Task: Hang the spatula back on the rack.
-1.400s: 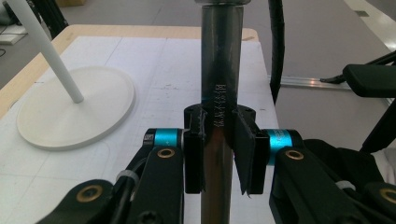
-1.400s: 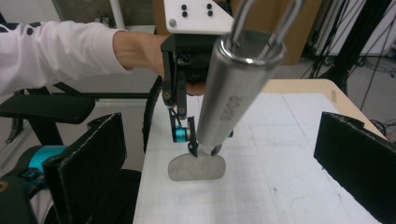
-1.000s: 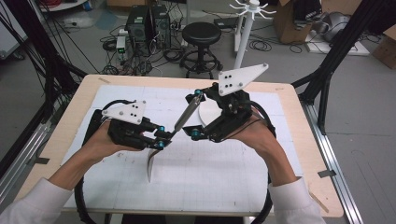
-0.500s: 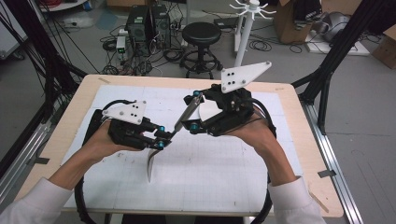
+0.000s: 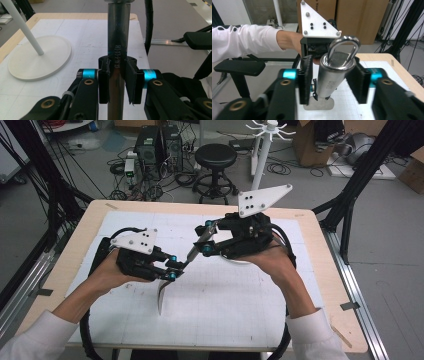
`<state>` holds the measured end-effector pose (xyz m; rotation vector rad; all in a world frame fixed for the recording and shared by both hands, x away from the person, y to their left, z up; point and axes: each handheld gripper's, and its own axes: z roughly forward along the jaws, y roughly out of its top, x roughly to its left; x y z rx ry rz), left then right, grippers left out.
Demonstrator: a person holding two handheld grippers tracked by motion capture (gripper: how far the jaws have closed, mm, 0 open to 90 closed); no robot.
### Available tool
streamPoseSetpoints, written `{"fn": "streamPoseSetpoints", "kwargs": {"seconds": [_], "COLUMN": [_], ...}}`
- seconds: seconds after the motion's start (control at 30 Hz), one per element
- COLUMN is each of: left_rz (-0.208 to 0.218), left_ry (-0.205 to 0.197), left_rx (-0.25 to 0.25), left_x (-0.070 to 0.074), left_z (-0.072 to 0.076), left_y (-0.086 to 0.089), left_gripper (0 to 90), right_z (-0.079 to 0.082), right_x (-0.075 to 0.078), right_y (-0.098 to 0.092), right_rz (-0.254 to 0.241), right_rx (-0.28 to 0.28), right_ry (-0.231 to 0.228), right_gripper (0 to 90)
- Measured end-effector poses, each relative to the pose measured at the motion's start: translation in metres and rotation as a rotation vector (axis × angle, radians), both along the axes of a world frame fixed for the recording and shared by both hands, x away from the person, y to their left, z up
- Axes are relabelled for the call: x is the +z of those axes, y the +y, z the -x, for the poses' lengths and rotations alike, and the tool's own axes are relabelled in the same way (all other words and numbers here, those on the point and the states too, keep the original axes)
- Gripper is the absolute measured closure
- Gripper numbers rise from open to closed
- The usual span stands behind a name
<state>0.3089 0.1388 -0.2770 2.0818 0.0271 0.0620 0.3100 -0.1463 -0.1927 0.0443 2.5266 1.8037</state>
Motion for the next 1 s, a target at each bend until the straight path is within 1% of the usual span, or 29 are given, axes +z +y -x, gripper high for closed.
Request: {"fn": "streamPoseSetpoints", "kwargs": {"seconds": [0.03, 0.07, 0.17, 0.23, 0.3, 0.43, 0.57, 0.63, 0.67, 0.7, 0.73, 0.77, 0.8, 0.83, 0.87, 0.9, 0.93, 1.0], "left_rz": [0.001, 0.004, 0.006, -0.004, -0.003, 0.009, 0.02, 0.028, 0.032, 0.037, 0.029, 0.024, 0.014, 0.011, 0.01, 0.007, 0.015, 0.011], "left_ry": [0.0, 0.0, -0.001, -0.007, -0.006, -0.01, -0.003, 0.001, 0.006, 0.017, 0.007, 0.003, 0.005, 0.008, 0.003, -0.004, -0.006, -0.014], "left_rx": [0.002, 0.001, 0.002, 0.001, -0.001, 0.002, 0.001, 0.009, 0.011, 0.019, 0.016, 0.025, 0.027, 0.031, 0.041, 0.061, 0.08, 0.117], "left_x": [0.0, 0.0, 0.0, 0.0, 0.0, 0.001, 0.001, 0.001, 0.001, -0.001, -0.001, -0.003, -0.003, -0.004, -0.004, -0.003, -0.003, -0.002], "left_z": [0.0, 0.0, 0.001, 0.0, 0.0, -0.001, -0.001, -0.001, -0.001, 0.0, -0.001, 0.0, 0.0, 0.0, 0.0, 0.0, 0.0, 0.001], "left_y": [0.0, 0.0, 0.0, 0.0, 0.0, 0.002, 0.002, 0.002, 0.003, 0.002, 0.002, 0.002, 0.002, 0.002, 0.002, 0.002, 0.003, 0.005], "left_gripper": [74.7, 74.7, 74.7, 74.7, 74.6, 74.5, 74.2, 73.8, 73.2, 72.4, 67.6, 62.3, 58.5, 56.1, 52.4, 46.7, 41.4, 31.5], "right_z": [0.0, -0.001, -0.002, -0.002, -0.002, -0.002, -0.002, -0.002, -0.002, -0.003, -0.002, -0.003, -0.003, -0.003, -0.003, -0.004, -0.003, -0.003], "right_x": [0.0, 0.0, 0.0, 0.0, 0.0, 0.004, 0.006, 0.007, 0.008, 0.008, 0.009, 0.01, 0.011, 0.013, 0.014, 0.015, 0.017, 0.019], "right_y": [0.0, -0.001, -0.001, 0.0, 0.001, 0.002, 0.005, 0.006, 0.007, 0.007, 0.007, 0.007, 0.007, 0.006, 0.005, 0.004, 0.002, -0.001], "right_rz": [-0.005, -0.008, -0.015, -0.012, -0.009, 0.001, 0.001, -0.002, -0.007, -0.011, -0.009, -0.017, -0.016, -0.012, -0.009, -0.006, -0.005, -0.003], "right_rx": [-0.005, -0.013, 0.003, 0.004, -0.001, -0.006, -0.008, -0.007, -0.013, -0.012, -0.015, -0.011, -0.018, -0.027, -0.031, -0.033, -0.046, -0.057], "right_ry": [-0.006, -0.005, 0.028, 0.027, 0.031, 0.039, 0.044, 0.042, 0.045, 0.038, 0.049, 0.04, 0.044, 0.043, 0.042, 0.041, 0.043, 0.039], "right_gripper": [65.4, 66.3, 68.1, 68.2, 68.5, 68.7, 68.8, 68.9, 68.9, 68.9, 69.0, 69.0, 69.0, 69.0, 69.0, 69.0, 69.0, 69.0]}}
